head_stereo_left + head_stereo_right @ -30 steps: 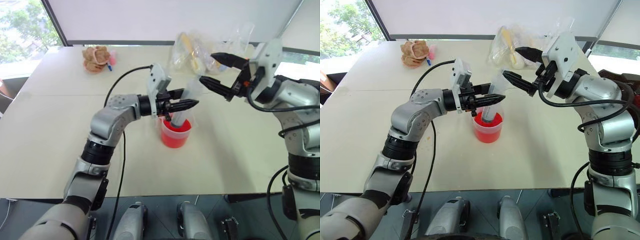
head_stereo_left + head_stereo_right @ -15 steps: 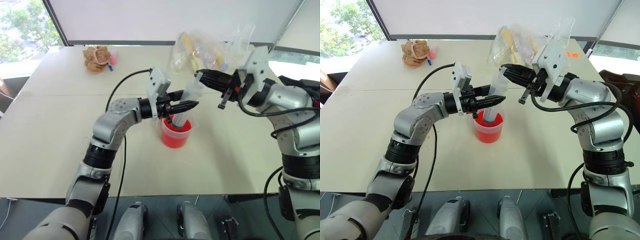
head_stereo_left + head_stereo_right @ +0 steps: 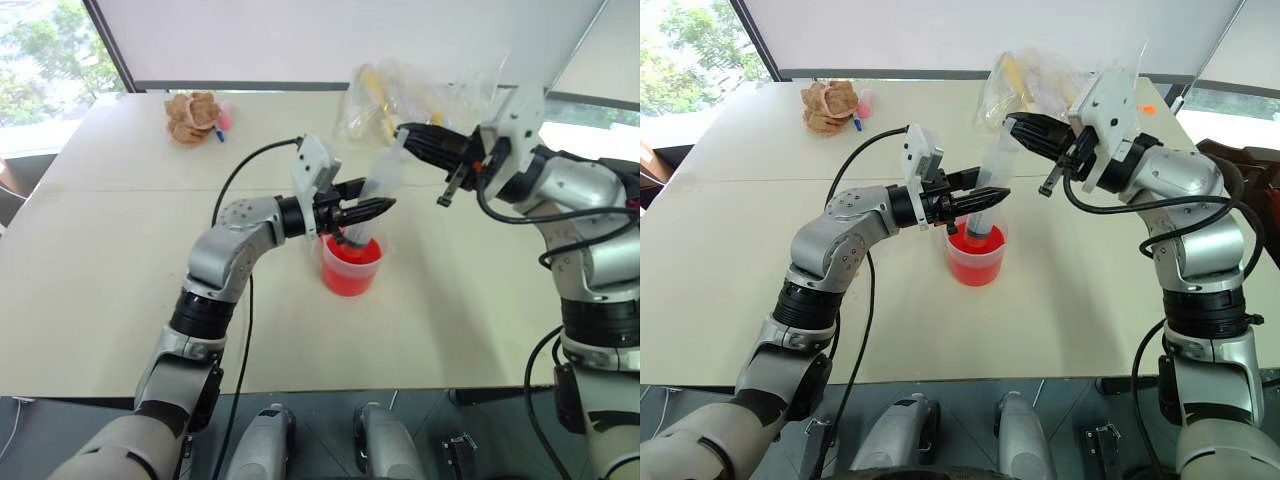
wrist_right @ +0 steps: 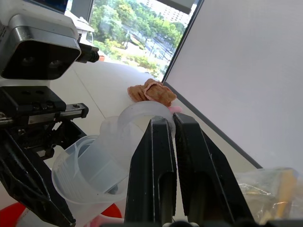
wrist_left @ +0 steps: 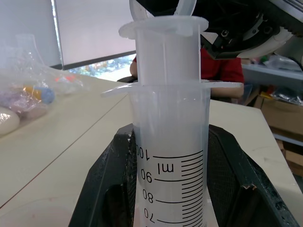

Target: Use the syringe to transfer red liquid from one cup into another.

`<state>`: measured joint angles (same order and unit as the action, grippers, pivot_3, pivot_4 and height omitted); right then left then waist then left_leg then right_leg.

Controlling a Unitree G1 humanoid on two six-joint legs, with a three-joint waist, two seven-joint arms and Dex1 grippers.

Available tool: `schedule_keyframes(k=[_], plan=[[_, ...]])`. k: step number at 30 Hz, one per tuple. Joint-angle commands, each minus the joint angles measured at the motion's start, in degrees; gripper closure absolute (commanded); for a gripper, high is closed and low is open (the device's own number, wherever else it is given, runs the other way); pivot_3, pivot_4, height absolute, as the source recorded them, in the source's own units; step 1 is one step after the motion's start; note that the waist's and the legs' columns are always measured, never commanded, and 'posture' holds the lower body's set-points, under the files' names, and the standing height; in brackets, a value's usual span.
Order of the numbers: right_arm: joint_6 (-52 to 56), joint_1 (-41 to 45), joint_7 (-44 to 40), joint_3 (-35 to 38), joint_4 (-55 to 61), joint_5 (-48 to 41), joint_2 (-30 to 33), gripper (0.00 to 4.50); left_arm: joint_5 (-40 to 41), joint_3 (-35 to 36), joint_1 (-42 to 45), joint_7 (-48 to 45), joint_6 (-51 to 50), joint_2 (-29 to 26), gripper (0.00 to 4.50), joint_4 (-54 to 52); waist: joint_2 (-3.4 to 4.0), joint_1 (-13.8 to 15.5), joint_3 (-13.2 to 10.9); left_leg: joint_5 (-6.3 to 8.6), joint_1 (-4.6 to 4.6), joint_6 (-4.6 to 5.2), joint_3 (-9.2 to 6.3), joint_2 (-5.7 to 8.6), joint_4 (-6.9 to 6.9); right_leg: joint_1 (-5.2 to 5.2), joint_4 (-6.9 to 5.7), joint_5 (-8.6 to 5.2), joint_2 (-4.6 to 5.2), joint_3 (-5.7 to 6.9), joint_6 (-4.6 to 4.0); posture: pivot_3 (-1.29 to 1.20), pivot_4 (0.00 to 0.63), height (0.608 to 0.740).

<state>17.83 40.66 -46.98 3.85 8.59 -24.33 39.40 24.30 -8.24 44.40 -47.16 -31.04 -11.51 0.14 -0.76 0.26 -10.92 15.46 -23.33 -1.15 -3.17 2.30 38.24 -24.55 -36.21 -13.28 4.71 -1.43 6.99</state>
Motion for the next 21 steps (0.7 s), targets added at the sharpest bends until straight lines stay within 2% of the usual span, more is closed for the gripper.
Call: schedule_keyframes(k=[1,3,6,9,11,12,14,19,21], plan=[[-0.96,2.68,4.04,5.58,-1.26,0.82,1.03,4.44,0.31,-2.88,-0.82,-2.47,-0.18,0.25,3.09,-1.57,0.00,0.00,0.00,0.00,0.00,0.00,0.00,0.00,0.00,0.00,0.00,0.00,0.00,0.00,0.00,0.00,0.150,0.740],[-0.91,2.65,4.15,5.74,-1.41,0.77,1.03,4.44,0.21,-2.81,-0.70,-2.51,-0.06,0.21,3.09,-1.43,0.00,0.00,0.00,0.00,0.00,0.00,0.00,0.00,0.00,0.00,0.00,0.00,0.00,0.00,0.00,0.00,0.150,0.740],[0.37,2.16,2.54,5.83,-0.83,-0.91,1.36,3.47,0.44,-2.40,-0.44,-2.32,-0.10,0.38,3.09,-1.34,0.00,0.03,0.00,0.00,0.00,0.00,0.00,0.00,0.00,0.00,0.00,0.00,0.00,0.00,0.00,0.00,0.150,0.740],[0.99,1.36,3.15,6.39,0.18,-0.84,1.51,1.95,1.63,-0.84,0.76,-1.34,-0.60,1.24,3.09,-1.21,0.00,0.10,0.00,0.00,-0.01,0.00,0.00,0.00,0.00,0.00,0.01,0.00,0.01,0.00,0.00,0.00,0.150,0.740],[5.19,-0.71,1.89,7.82,2.06,-4.18,2.76,0.94,1.98,0.30,1.94,-0.74,-0.63,1.54,3.09,-0.75,0.00,0.25,0.00,0.00,-0.01,0.00,0.00,-0.01,0.00,0.00,0.01,0.00,0.01,0.00,0.00,0.00,0.150,0.740],[11.18,-2.73,0.03,8.60,3.97,-8.51,4.48,0.94,1.73,0.59,2.43,-0.55,-0.49,1.47,3.09,-0.50,0.00,0.45,0.00,0.00,-0.01,0.00,-0.01,-0.01,0.00,0.00,0.01,0.00,0.01,0.00,0.00,0.00,0.150,0.740],[14.86,-7.90,-3.24,10.49,8.21,-13.29,6.50,0.94,0.63,0.49,3.07,-0.58,0.34,0.75,3.09,-0.27,0.00,0.61,0.00,0.00,-0.03,0.01,-0.09,-0.04,0.00,0.03,0.04,0.00,0.01,0.04,0.00,0.00,0.150,0.740],[19.38,-11.32,1.47,20.16,7.78,-22.51,4.57,0.94,2.53,2.96,4.24,0.23,-1.19,0.28,3.09,-0.65,0.01,0.12,-0.01,0.04,0.00,0.07,0.00,-0.05,0.00,0.07,0.06,0.00,0.02,-0.01,-0.01,0.00,0.150,0.740],[19.11,-12.08,2.77,22.75,6.24,-23.24,4.17,0.94,3.75,4.38,4.89,1.06,-1.93,0.46,3.09,-0.62,0.01,0.17,0.00,0.04,0.03,0.07,-0.03,-0.05,0.01,0.08,0.02,0.00,0.01,0.00,-0.01,0.00,0.150,0.740]])
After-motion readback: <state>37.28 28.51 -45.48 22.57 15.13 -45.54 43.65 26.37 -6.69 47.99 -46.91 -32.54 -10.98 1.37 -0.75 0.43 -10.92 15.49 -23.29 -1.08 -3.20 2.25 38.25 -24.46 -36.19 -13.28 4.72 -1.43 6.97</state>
